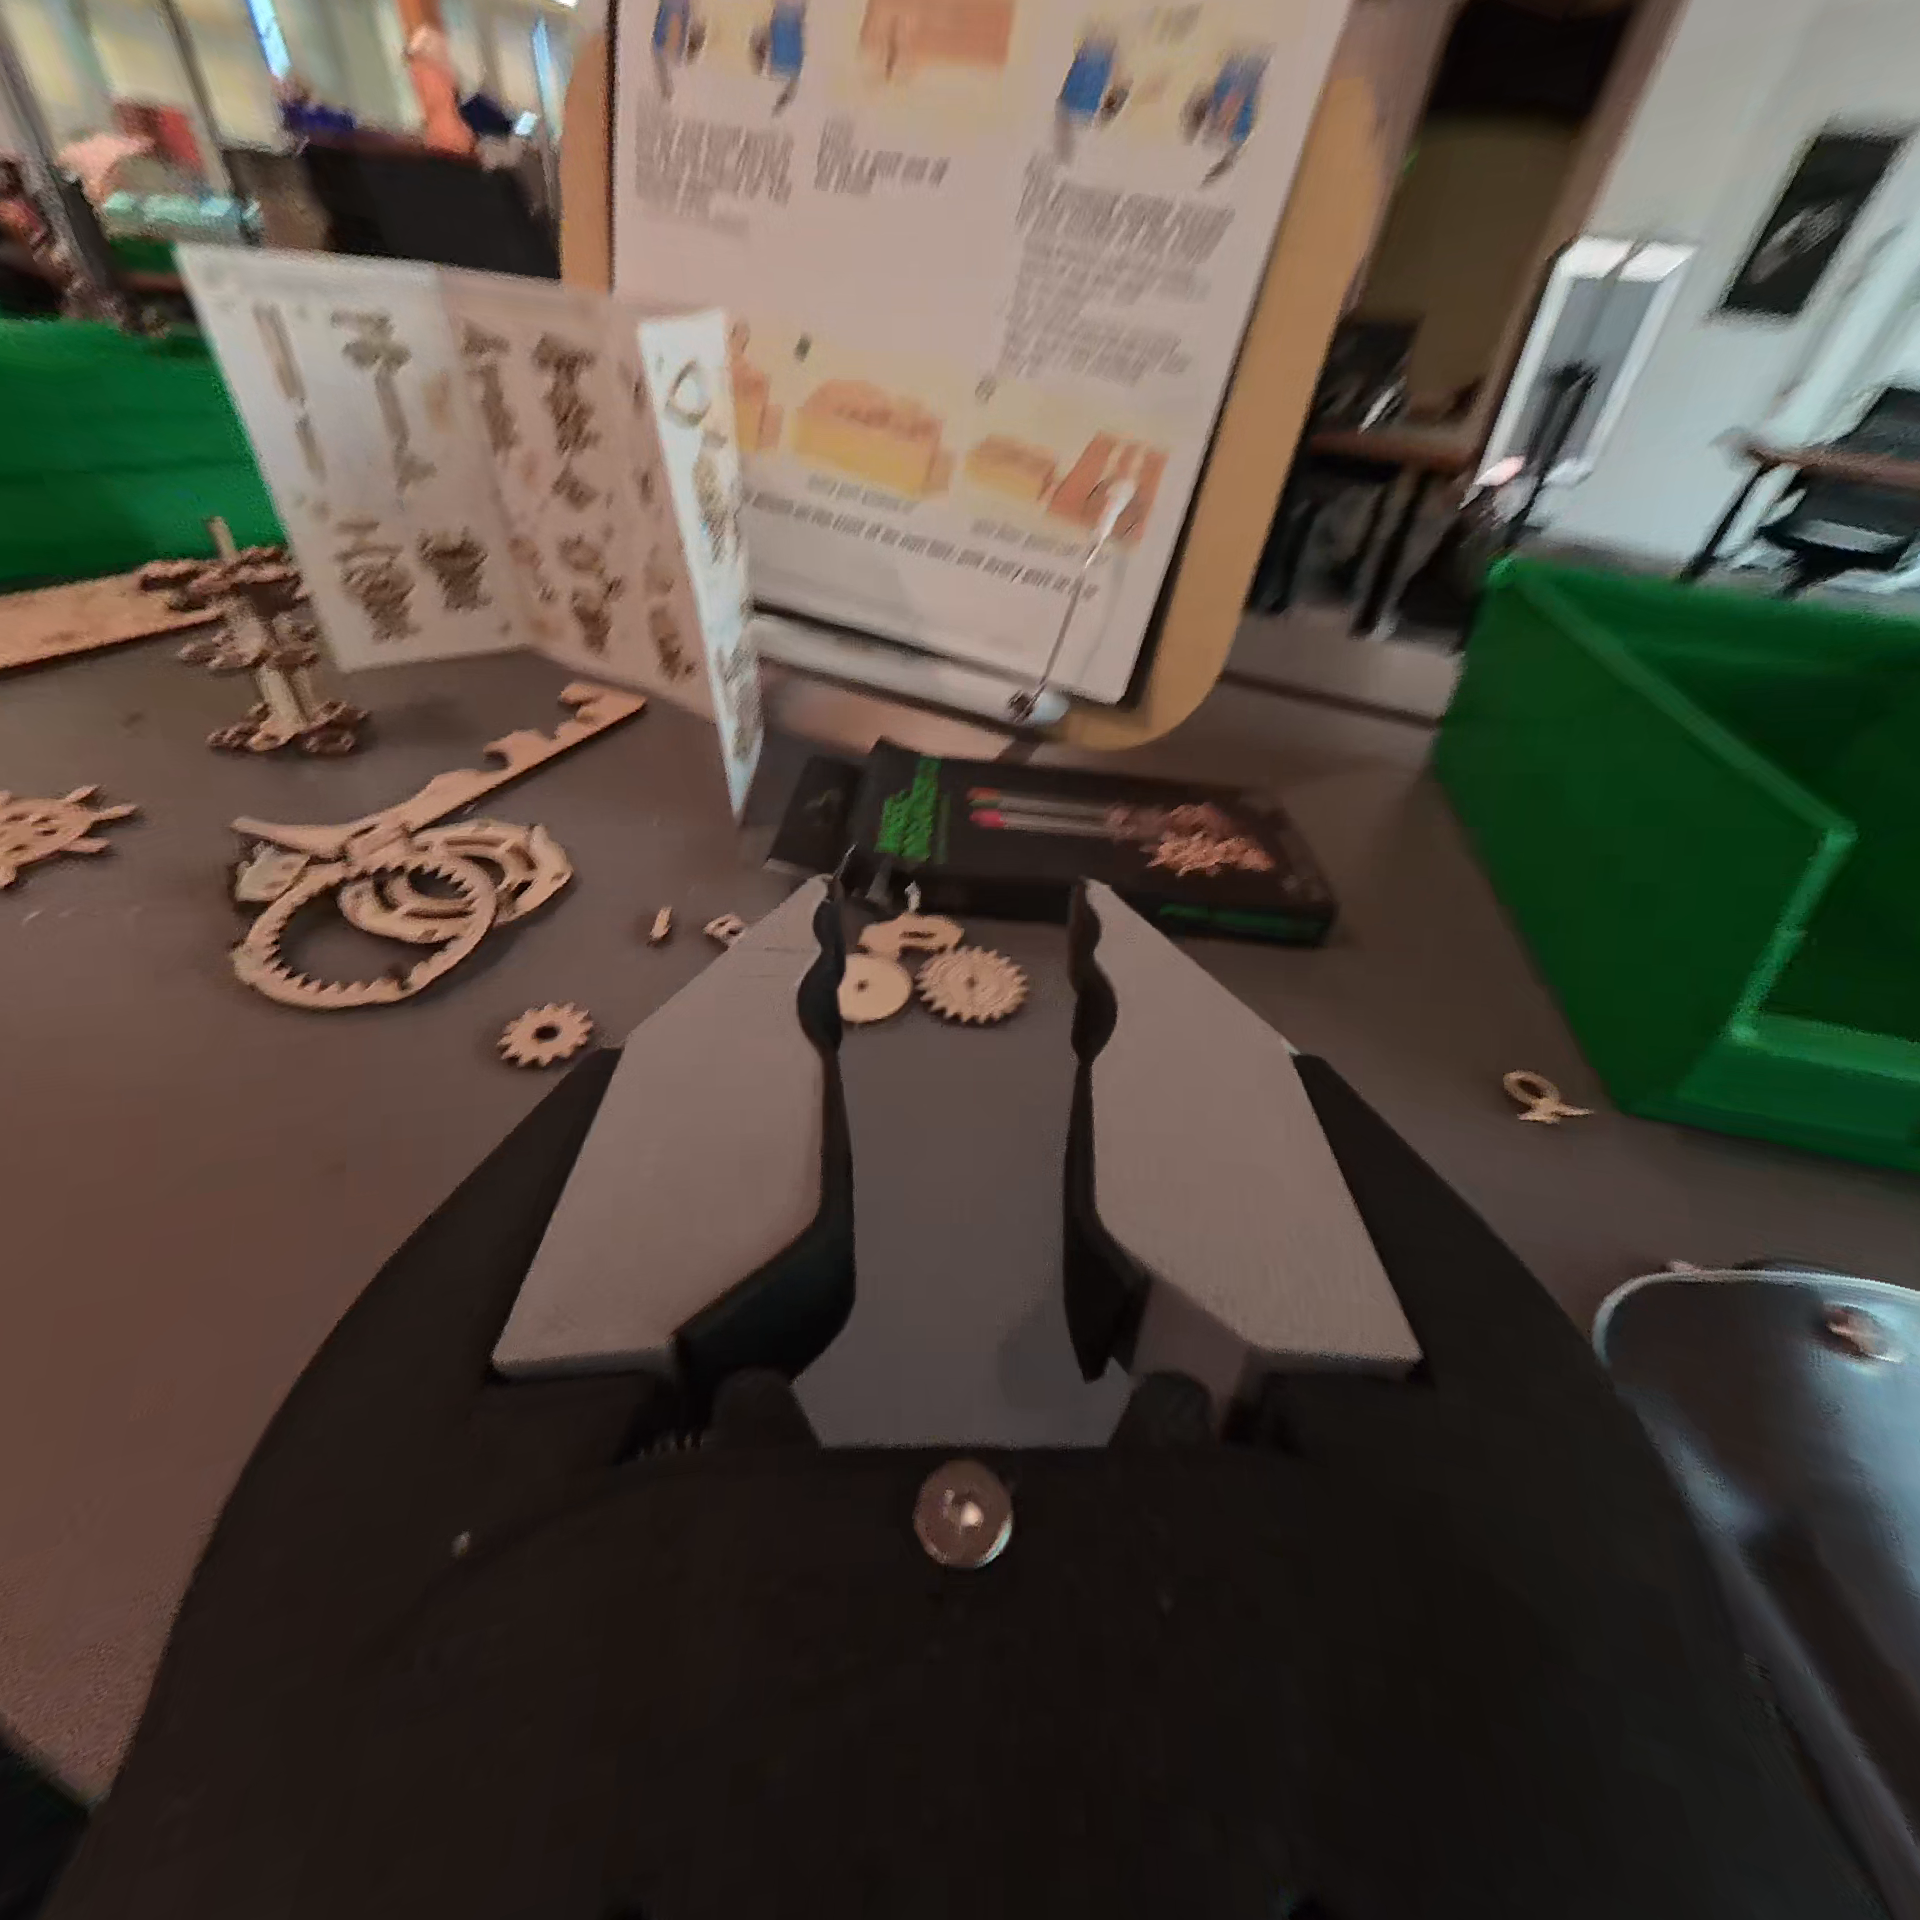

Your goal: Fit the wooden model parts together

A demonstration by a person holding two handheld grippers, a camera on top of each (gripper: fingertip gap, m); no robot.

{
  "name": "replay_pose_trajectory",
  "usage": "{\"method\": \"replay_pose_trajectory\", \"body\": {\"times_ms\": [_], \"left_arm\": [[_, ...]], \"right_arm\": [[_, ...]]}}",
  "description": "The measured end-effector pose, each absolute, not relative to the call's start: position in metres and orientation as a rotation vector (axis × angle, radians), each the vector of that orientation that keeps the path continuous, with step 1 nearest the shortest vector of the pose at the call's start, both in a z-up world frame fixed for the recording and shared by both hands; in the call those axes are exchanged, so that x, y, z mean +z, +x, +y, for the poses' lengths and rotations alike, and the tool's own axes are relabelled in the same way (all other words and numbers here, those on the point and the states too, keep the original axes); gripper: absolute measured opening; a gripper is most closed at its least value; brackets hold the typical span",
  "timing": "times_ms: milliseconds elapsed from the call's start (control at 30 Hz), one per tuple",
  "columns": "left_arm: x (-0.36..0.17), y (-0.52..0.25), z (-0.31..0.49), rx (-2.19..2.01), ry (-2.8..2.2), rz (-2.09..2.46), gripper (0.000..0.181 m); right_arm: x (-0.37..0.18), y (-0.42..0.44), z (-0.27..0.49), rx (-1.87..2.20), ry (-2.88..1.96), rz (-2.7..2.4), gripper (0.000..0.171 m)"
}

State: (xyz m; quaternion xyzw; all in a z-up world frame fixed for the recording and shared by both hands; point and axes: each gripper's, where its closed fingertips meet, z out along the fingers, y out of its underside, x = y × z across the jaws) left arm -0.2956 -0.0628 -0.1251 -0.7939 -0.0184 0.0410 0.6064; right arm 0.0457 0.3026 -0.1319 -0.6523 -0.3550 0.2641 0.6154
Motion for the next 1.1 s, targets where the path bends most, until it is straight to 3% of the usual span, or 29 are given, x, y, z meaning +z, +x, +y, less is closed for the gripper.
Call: {"method": "replay_pose_trajectory", "body": {"times_ms": [67, 133, 267, 333, 533, 1033, 1100], "left_arm": [[-0.148, -0.264, -0.082, 0.035, -1.850, -0.039, 0.064], [-0.174, -0.232, -0.101, 0.022, -1.895, 0.011, 0.064], [-0.228, -0.193, -0.141, 0.174, -1.937, 0.117, 0.056], [-0.244, -0.176, -0.149, 0.190, -1.928, 0.157, 0.049], [-0.277, -0.133, -0.149, 0.065, -2.004, 0.214, 0.052], [-0.356, -0.111, -0.106, 0.071, -2.092, 0.407, 0.049], [-0.363, -0.102, -0.104, 0.121, -2.126, 0.454, 0.043]], "right_arm": [[-0.132, 0.047, 0.308, 0.604, -1.516, -0.787, 0.043], [-0.145, 0.039, 0.309, 0.671, -1.611, -0.849, 0.063], [-0.168, 0.030, 0.312, 0.824, -1.803, -0.891, 0.083], [-0.178, 0.029, 0.315, 0.890, -1.898, -0.882, 0.082], [-0.187, 0.021, 0.308, 1.074, -1.981, -0.928, 0.081], [-0.178, 0.029, 0.314, 0.854, -1.882, -0.889, 0.083], [-0.167, 0.032, 0.310, 0.890, -1.815, -0.873, 0.073]]}}
